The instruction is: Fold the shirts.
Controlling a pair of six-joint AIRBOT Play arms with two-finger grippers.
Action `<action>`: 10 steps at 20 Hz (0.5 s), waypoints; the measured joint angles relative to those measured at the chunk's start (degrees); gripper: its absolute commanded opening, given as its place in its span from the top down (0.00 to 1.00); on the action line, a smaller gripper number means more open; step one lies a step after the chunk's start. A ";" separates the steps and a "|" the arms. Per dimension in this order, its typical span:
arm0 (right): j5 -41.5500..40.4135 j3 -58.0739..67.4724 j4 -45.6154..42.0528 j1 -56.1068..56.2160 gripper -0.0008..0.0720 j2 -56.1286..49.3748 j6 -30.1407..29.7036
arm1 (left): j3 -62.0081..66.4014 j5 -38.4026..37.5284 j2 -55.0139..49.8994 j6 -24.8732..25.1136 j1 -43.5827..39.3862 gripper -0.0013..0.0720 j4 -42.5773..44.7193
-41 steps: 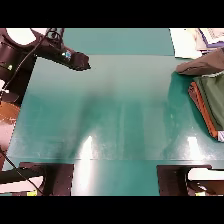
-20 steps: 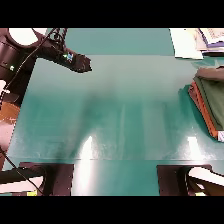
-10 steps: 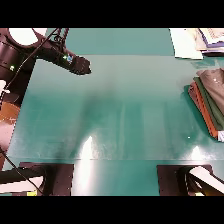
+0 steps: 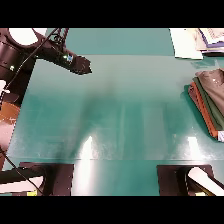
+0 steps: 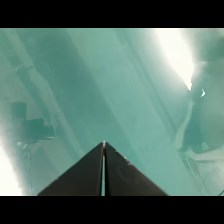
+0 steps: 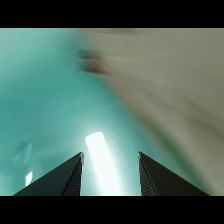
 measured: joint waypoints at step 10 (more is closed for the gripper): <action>-8.74 1.25 4.35 33.09 0.96 0.02 0.11 | 0.00 1.27 0.00 0.00 0.00 0.95 -0.07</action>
